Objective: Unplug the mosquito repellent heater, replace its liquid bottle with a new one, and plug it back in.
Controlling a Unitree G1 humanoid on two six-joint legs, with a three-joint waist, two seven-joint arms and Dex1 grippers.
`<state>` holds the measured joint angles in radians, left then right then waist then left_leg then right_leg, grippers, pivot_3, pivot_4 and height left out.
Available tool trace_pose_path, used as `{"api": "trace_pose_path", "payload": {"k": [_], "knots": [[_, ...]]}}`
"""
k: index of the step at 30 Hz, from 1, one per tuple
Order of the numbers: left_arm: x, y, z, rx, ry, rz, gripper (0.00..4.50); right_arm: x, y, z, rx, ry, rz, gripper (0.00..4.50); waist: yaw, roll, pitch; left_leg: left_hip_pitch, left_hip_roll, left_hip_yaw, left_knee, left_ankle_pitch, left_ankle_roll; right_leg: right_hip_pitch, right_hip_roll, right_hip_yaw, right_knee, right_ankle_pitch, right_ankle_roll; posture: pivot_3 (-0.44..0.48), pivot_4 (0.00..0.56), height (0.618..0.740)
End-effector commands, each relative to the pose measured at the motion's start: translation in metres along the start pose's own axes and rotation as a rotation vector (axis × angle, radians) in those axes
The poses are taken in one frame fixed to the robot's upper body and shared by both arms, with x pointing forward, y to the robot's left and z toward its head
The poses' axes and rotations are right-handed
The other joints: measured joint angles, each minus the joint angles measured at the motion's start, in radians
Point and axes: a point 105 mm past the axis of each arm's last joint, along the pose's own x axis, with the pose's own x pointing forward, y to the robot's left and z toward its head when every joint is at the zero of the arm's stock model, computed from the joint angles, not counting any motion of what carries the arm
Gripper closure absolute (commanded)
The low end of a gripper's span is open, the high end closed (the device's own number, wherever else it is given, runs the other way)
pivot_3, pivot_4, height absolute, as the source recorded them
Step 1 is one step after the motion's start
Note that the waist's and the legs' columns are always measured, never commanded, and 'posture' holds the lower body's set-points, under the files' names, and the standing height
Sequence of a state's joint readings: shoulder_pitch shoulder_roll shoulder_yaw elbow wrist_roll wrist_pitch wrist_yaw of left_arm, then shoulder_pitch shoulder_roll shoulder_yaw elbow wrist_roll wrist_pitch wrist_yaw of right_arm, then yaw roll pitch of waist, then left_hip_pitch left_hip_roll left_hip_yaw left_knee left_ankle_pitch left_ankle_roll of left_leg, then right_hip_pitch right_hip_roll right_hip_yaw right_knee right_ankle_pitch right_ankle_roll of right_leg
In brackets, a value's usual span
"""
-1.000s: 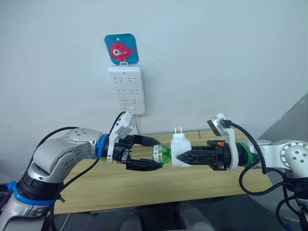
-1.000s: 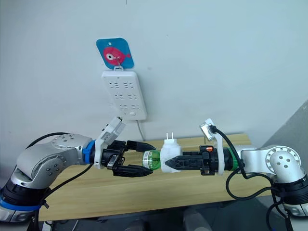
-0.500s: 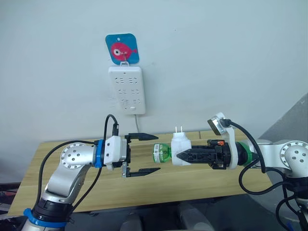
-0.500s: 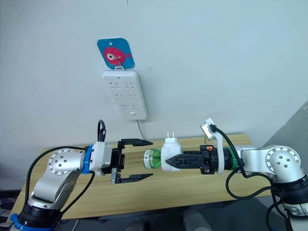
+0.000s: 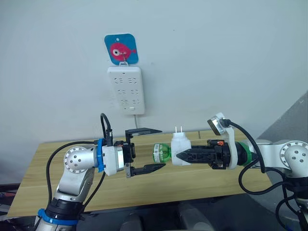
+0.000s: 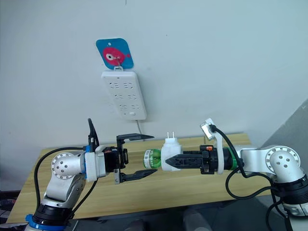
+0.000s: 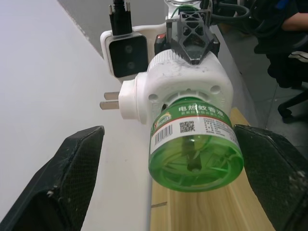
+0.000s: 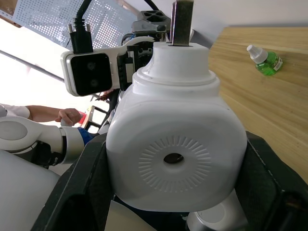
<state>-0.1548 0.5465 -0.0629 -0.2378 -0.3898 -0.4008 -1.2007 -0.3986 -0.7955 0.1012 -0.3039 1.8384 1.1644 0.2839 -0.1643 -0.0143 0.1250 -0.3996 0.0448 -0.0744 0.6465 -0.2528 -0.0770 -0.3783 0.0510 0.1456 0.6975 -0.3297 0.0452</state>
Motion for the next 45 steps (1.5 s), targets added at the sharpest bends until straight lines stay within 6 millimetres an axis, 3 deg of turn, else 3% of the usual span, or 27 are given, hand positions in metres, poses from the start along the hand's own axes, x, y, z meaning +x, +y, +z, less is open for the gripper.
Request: {"api": "trace_pose_path", "payload": {"k": [1,3,8,9,13,19,28,34,45], "knots": [[0.001,-0.003,0.005,0.002,-0.018,-0.019,0.19,-0.001,0.010,0.006,-0.020,-0.020,0.041,1.50,0.000,0.000,0.000,0.000,0.000,0.000,0.000,0.000,0.000,0.000,0.000,0.000,0.000,0.000,0.000,-0.150,0.091,0.740],[0.001,-0.006,0.004,-0.010,-0.015,-0.031,0.61,-0.001,0.010,0.006,-0.020,-0.020,0.041,1.50,-0.001,0.000,0.000,0.000,0.000,0.000,0.000,0.000,0.000,0.000,0.000,0.000,0.000,0.000,0.000,-0.150,0.090,0.740],[0.004,-0.007,0.003,-0.029,-0.017,-0.041,2.15,0.000,0.010,0.006,-0.020,-0.023,0.044,1.50,-0.001,0.000,0.000,0.000,0.000,0.000,0.000,0.000,0.000,0.000,0.000,0.000,0.000,0.000,0.000,-0.151,0.088,0.740],[0.005,-0.005,0.004,-0.033,-0.018,-0.039,2.21,0.000,0.010,0.006,-0.020,-0.022,0.045,1.50,-0.001,0.000,0.000,0.000,0.000,0.000,0.000,0.000,0.000,0.000,0.000,0.000,0.000,0.000,0.000,-0.151,0.088,0.740],[0.006,0.006,0.006,-0.168,-0.006,-0.002,2.21,0.000,0.010,0.006,-0.022,-0.021,0.044,1.50,-0.002,0.000,0.000,0.000,0.000,0.000,0.000,0.000,0.000,0.000,0.000,-0.001,0.000,0.000,0.000,-0.151,0.088,0.740],[-0.005,0.003,-0.002,-0.752,0.183,-0.090,2.21,-0.001,0.010,0.004,-0.028,-0.012,0.040,1.50,-0.005,0.000,0.000,0.000,0.000,-0.002,0.000,0.000,0.000,0.000,0.000,-0.001,0.001,0.000,0.000,-0.147,0.084,0.740],[-0.012,0.027,0.013,-1.225,0.196,-0.151,2.21,-0.001,0.016,0.000,-0.079,0.042,0.065,1.50,-0.003,0.000,0.000,0.000,0.000,-0.002,0.000,0.000,0.000,0.000,0.001,-0.003,0.000,0.000,0.000,-0.141,0.086,0.740],[-0.020,0.034,0.013,-1.401,0.196,-0.135,2.21,0.000,0.021,-0.003,-0.132,0.082,0.086,1.50,-0.002,0.000,0.001,0.000,0.000,-0.003,-0.001,0.000,0.000,-0.001,0.001,-0.004,0.000,0.000,0.000,-0.144,0.087,0.740],[-0.035,0.029,0.015,-1.506,0.201,-0.131,2.21,-0.001,0.021,-0.002,-0.140,0.076,0.090,1.50,-0.001,0.000,0.001,0.000,0.000,-0.003,-0.001,0.000,0.000,-0.001,0.001,-0.003,0.000,0.000,0.000,-0.141,0.088,0.740]]}}
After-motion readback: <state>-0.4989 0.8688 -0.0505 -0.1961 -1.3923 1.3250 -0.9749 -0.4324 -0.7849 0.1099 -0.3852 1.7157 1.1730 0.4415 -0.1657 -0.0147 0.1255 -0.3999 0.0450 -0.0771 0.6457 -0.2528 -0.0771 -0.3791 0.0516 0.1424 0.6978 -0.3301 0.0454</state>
